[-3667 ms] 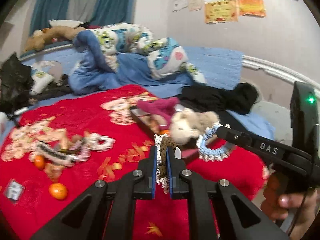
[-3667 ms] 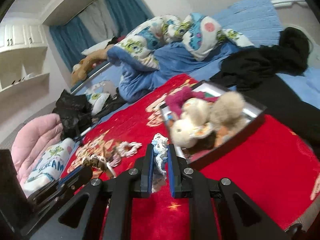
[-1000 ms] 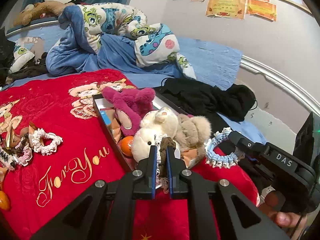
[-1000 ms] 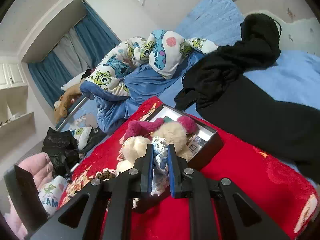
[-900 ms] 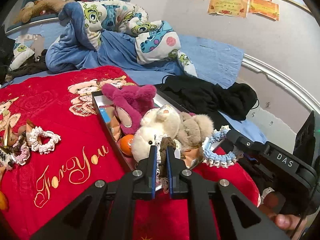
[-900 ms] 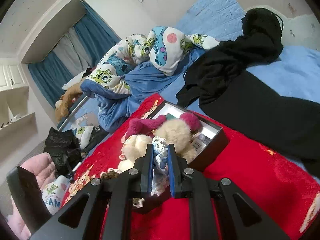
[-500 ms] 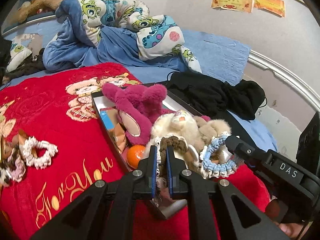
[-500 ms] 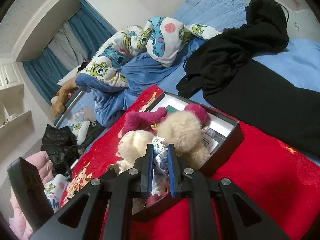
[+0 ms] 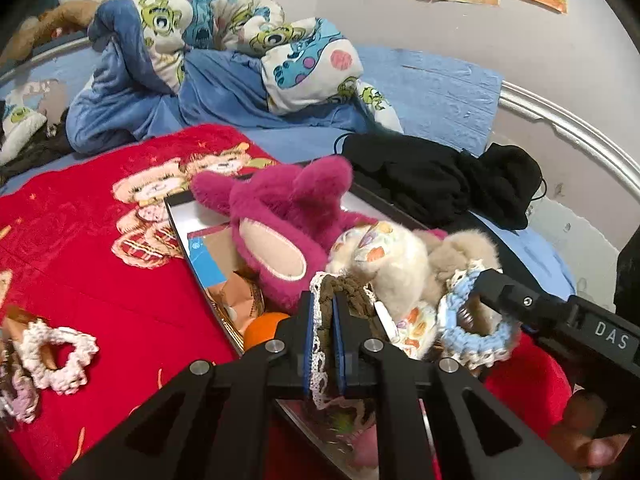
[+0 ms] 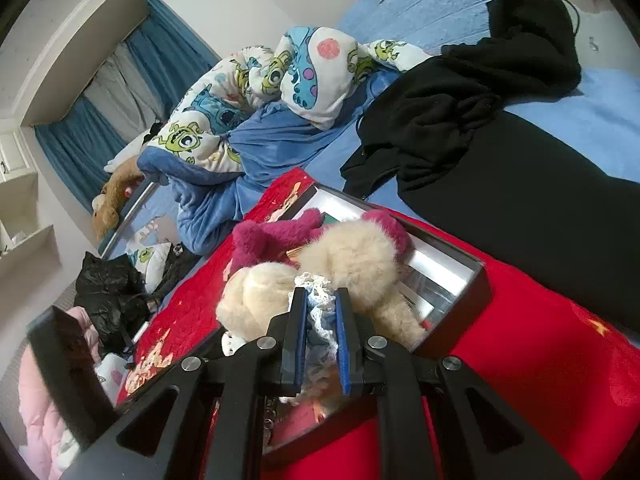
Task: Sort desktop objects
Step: 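Lower both hair ties into the dark box and open both tools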
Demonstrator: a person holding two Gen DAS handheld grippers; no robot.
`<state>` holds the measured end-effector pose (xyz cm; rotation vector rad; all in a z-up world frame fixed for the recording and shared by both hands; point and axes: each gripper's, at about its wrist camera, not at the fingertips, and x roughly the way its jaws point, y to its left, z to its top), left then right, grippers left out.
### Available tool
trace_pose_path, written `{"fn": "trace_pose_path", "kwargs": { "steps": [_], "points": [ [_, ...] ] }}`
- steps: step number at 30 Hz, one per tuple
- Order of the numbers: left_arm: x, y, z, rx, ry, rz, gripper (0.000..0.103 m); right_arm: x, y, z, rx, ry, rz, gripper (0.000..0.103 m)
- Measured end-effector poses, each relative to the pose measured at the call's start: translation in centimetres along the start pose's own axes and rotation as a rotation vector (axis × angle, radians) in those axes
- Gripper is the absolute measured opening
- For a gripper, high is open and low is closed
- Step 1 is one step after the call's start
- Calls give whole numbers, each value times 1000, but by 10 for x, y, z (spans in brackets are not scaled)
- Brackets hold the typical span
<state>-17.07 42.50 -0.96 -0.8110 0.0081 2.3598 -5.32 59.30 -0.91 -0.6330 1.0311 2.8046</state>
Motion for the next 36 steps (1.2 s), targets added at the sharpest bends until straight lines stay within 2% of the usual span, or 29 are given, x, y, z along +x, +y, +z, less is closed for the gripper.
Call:
{"fn": "trace_pose_path", "kwargs": {
  "steps": [4,11,14,26,36],
  "points": [
    [8,12,2,-28,-11,-29,9,15,7,1,-43,8,-31,14],
    [13,20,1,-48,-16,-18,10,31,6,4,-36,4,-36,14],
    [9,14,1,-31,-18,5,10,26,2,5,-12,-7,-22,14],
    [-43,-12,-1,-61,-72,0,9,-14,-12,13,26,-65,19,14],
    [-32,-19,-18,-43,-36,16,9,-28,-38,18,70,-57,-16,14]
  ]
}}
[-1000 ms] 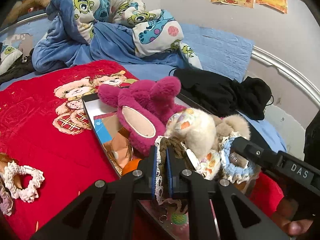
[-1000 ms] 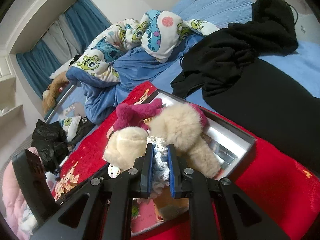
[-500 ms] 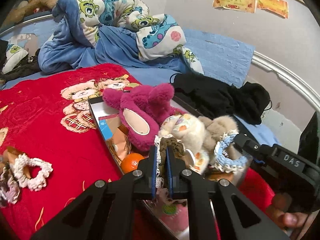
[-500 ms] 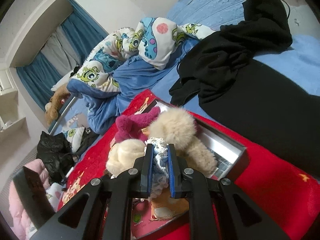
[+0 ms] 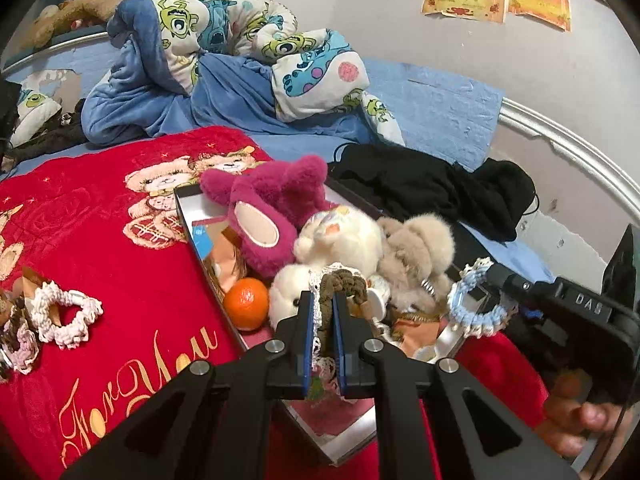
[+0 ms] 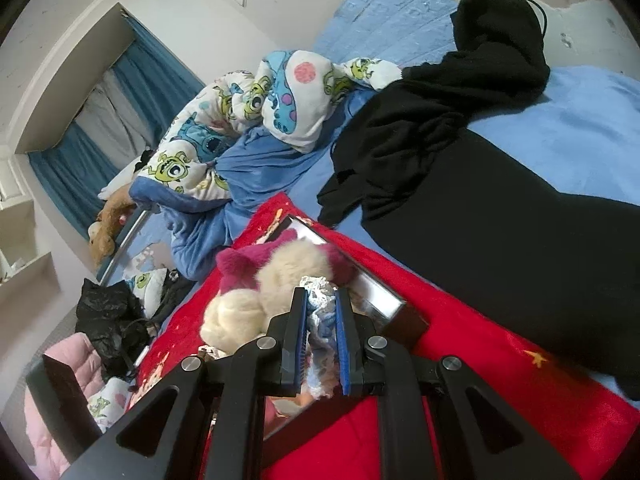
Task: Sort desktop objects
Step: 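Lower both hair ties into the dark box and open both tools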
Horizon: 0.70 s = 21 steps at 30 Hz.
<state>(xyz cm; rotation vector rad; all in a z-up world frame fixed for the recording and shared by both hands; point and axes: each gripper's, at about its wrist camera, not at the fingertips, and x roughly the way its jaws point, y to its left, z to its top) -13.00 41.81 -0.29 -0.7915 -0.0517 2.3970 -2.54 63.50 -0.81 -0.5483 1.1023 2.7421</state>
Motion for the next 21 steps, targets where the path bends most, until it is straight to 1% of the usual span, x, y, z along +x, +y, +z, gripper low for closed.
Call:
{"fn": "trace_pose_path", "kwargs": {
  "steps": [2,4,7,11,14,16,17,19,20,21],
  "points": [
    [3,0,-5,16,12,7,9,0,-2,0,-5,6,-9,14],
    [6,-1,-9,27,25,-3,9,2,-1,0,-21,26,-10,14],
    [10,-3,-15,53,37,5,9,7,1,-3,-51,54,-33,14],
    [16,-5,-19,63,50,13,9,12,3,-7,-82,71,-40,14],
    [17,-2,-20,56,47,8,9,15,6,-6,-91,61,-23,14],
    [18,-1,-21,52,50,7,9,14,7,-5,-87,39,-10,14],
    [20,0,-21,50,56,3,10,14,7,-4,-78,32,4,14],
    [22,2,-22,44,63,-1,10,15,5,-2,-32,37,59,14],
    [23,3,-22,40,67,-5,10,16,6,-1,-19,34,74,14],
    [24,4,-22,35,69,-7,10,17,7,-1,-19,30,69,14]
  ]
}}
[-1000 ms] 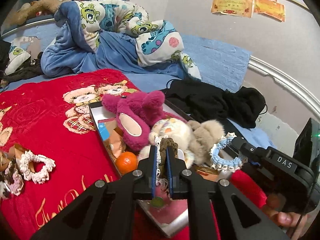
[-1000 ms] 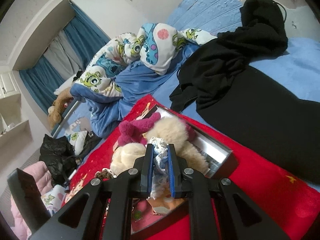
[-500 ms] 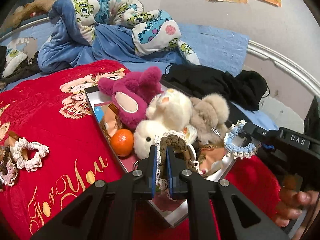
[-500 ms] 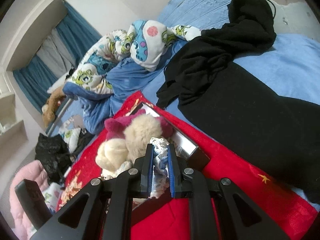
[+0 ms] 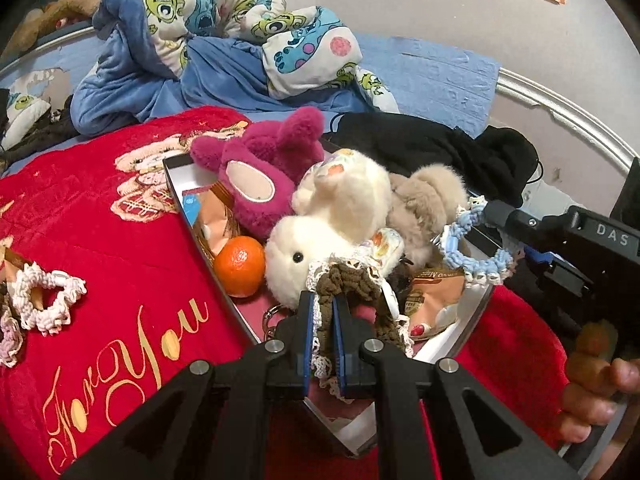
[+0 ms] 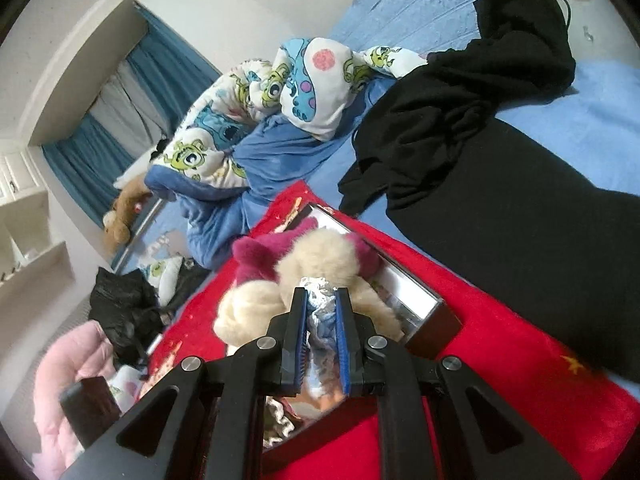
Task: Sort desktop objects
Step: 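Lower both hair ties into the dark box and open both tools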
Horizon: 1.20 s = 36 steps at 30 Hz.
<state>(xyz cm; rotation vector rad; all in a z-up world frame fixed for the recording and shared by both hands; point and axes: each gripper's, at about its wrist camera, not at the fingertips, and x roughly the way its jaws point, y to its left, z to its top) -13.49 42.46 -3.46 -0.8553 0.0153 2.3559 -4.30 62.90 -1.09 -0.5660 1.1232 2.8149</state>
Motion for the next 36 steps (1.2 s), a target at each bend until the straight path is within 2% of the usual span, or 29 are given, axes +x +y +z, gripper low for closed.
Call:
{"fn": "trace_pose_path", "kwargs": {
  "steps": [4,10,15,21,32,36],
  "points": [
    [1,2,-1,-3,1,-7,10,11,5,-3,-14,14,-45,14],
    [1,1,-1,4,0,-6,9,20,6,-10,-72,41,-161,14],
    [2,-1,-3,19,-4,4,9,17,5,-10,-116,57,-179,14],
    [2,-4,-3,30,-4,8,9,21,19,-17,-293,86,-264,14],
    [2,-10,-4,55,-2,32,10,18,21,-21,-311,77,-251,14],
    [2,-12,-3,64,0,40,10,16,22,-20,-302,81,-237,21]
  ]
}}
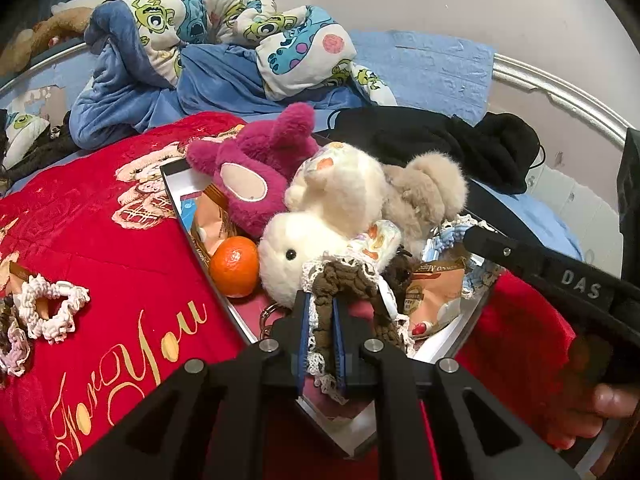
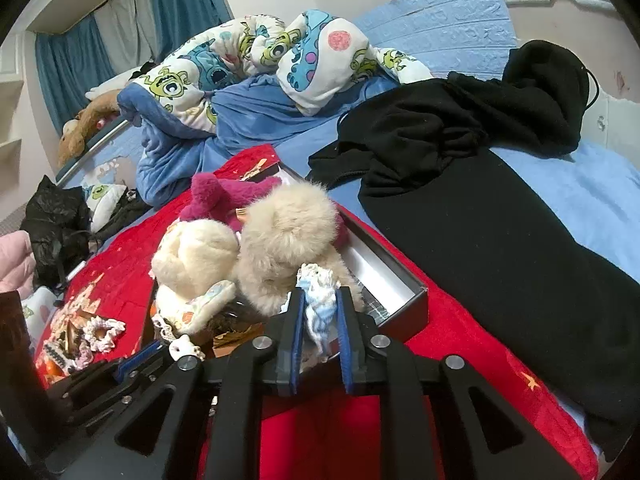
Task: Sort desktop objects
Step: 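Lower both hair ties into the dark box and open both tools, then lift both open tools out of the box and back toward the pile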
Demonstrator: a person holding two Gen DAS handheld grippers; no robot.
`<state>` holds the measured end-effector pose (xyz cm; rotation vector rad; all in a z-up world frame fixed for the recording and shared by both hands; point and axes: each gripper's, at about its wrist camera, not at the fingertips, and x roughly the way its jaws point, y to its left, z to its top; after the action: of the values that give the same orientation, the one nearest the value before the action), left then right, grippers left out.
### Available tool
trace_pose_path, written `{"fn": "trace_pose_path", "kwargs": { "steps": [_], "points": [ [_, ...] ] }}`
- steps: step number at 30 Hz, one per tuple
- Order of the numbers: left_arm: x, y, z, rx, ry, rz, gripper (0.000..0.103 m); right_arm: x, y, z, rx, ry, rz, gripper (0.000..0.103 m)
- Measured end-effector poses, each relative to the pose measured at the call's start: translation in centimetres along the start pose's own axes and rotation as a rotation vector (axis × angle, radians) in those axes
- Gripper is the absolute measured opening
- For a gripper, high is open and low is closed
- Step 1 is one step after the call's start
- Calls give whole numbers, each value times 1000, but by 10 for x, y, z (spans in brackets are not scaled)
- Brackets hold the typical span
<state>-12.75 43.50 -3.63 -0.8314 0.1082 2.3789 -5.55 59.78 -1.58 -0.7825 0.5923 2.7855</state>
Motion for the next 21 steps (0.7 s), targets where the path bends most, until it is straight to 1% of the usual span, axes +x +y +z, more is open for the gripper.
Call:
{"fn": "trace_pose_path", "kwargs": {
  "steps": [3,5,7,8,9,10,11,12,13,14,15,19,21],
  "points": [
    [0,-1,1,7,6,8,17,-4,0,1,20,-9,33,34],
    [0,-2,0,14,7,19,20,-7,0,2,18,-21,27,39],
    [1,-3,1,22,10,27,31,-10,0,3,17,-29,24,51],
    [0,-4,1,27,7,27,33,-12,1,4,17,-34,28,56],
    [-1,-5,1,35,2,31,41,-13,1,5,16,-39,29,67],
    [-2,-7,1,48,-4,42,53,-16,2,6,11,-49,25,79],
    [-5,-9,2,62,-15,45,61,-17,3,6,7,-54,10,85],
    [-7,-11,2,72,-27,49,80,-19,4,7,2,-60,-2,87],
    [-10,-14,2,85,-44,59,95,-20,4,7,0,-67,-10,89],
    [-12,-16,2,91,-52,66,101,-21,2,7,5,-69,-11,92],
    [-14,-16,2,96,-61,68,103,-22,0,8,18,-69,-14,103],
    [-15,-12,5,69,-62,64,103,-26,-16,11,95,-86,-52,103],
    [-15,-7,6,46,-61,64,103,-29,-24,11,135,-94,-53,103]
  ]
}}
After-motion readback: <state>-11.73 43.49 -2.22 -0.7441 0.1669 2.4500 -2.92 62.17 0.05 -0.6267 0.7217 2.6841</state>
